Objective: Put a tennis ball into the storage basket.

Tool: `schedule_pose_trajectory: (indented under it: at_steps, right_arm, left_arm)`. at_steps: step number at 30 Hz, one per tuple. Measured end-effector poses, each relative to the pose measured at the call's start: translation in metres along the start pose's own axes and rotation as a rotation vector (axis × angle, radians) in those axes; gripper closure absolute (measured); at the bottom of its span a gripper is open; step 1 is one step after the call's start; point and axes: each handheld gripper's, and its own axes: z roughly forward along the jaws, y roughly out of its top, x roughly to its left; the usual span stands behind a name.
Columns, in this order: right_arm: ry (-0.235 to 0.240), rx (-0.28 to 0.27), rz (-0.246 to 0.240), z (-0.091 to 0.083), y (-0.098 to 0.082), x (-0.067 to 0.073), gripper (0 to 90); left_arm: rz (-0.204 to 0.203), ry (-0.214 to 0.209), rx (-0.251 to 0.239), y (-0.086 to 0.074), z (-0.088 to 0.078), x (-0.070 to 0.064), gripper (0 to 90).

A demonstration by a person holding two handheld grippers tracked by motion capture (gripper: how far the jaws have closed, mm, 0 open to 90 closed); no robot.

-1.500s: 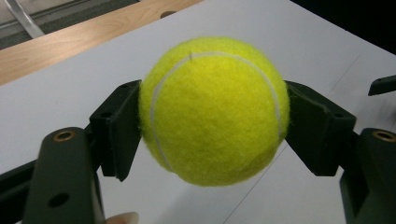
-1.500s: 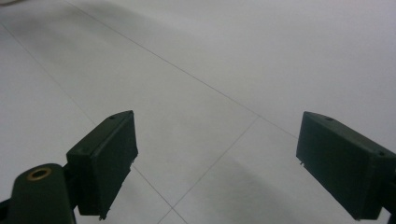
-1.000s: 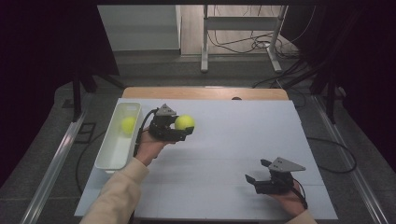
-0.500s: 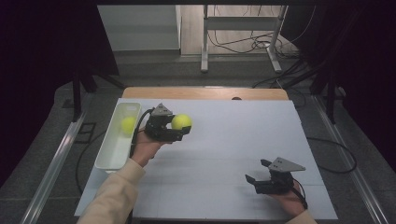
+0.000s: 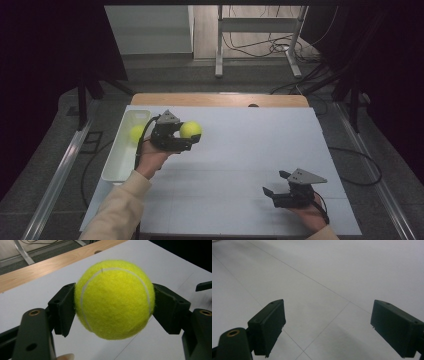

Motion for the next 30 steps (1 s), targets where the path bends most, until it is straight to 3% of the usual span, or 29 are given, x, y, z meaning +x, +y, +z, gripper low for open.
schedule_pose_trajectory:
  at_steps: [30]
  right_arm:
    - [-0.006, -0.005, 0.005, -0.001, 0.000, -0.001, 12.8]
  left_arm:
    - [-0.030, 0.037, -0.023, -0.005, -0.020, 0.011, 26.4]
